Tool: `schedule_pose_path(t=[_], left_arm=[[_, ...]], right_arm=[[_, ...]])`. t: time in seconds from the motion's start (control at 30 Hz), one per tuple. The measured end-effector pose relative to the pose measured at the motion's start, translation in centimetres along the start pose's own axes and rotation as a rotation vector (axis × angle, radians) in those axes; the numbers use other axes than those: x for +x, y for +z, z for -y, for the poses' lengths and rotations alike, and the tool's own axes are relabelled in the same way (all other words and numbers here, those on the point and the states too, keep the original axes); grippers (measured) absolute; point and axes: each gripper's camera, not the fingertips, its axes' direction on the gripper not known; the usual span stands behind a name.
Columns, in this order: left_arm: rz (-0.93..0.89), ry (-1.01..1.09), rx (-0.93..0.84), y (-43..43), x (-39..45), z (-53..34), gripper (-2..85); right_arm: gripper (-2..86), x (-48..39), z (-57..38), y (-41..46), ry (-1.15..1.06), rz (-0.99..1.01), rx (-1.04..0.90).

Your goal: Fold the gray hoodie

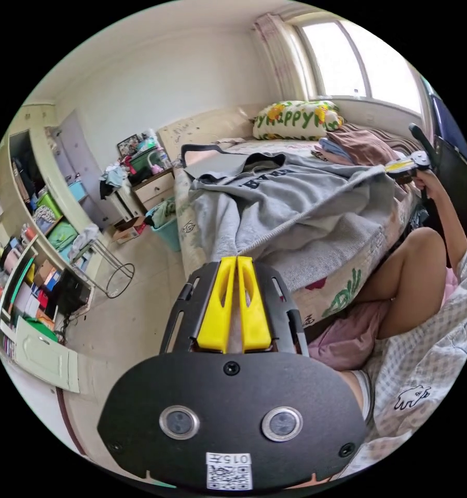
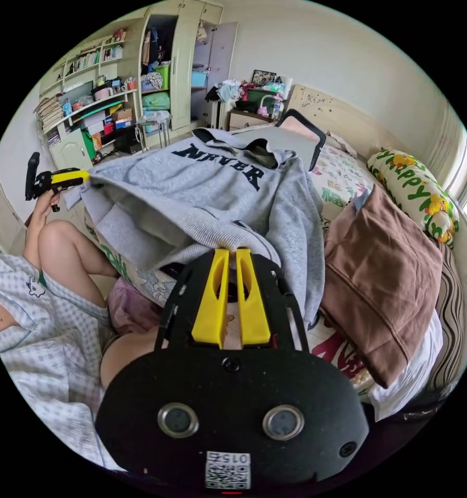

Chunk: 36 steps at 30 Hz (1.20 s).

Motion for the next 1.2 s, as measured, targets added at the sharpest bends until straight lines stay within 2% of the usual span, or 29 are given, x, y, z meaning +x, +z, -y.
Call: schedule_pose_path(t=[0.17, 0.3, 0.4, 0.57, 0.73, 0.83, 1.0, 1.1, 1.2], left_arm=[[-0.01, 0.058, -0.027, 0.8, 0.5, -0.4, 0.6], [-0.023, 0.083, -0.039, 0.9, 0.8, -0.5, 1.9], [-0.045, 0.084, -0.048, 1.0, 0.8, -0.7, 3.6], [-0.086, 0.049, -0.042, 1.0, 0.1, -0.7, 5.5], [-0.076, 0.046, -0.044, 1.0, 0.3, -0.5, 5.8], [-0.065, 0.051, -0.045, 0.9, 0.4, -0.6, 5.8], [-0.13, 0.012, -0.015, 0.4, -0.6, -0.9, 6.6], [-0.225, -0.02, 0.013, 0.2, -1.6, -1.2, 8.0], [-0.225, -0.013, 0.023, -0.1, -1.2, -1.3, 9.1]], right_arm=[[4.6, -1.6, -3.5, 1.8, 0.016, -0.105, -0.043], [5.3, -1.5, -7.1, 1.9, 0.138, -0.168, 0.038], [6.9, -1.5, -8.8, 2.0, 0.151, -0.133, 0.083], [11.0, -2.0, -8.4, 2.3, 0.126, -0.103, 0.161], [10.0, -3.2, -7.1, 3.8, 0.091, -0.234, 0.14], [6.3, -2.3, -8.1, 2.6, 0.115, -0.164, 0.181], [4.9, 2.7, -12.1, -1.8, 0.245, 0.142, 0.288], [4.6, 4.3, -13.1, -2.5, 0.275, 0.15, 0.243], [4.4, 4.2, -12.9, -2.4, 0.243, 0.079, 0.163]])
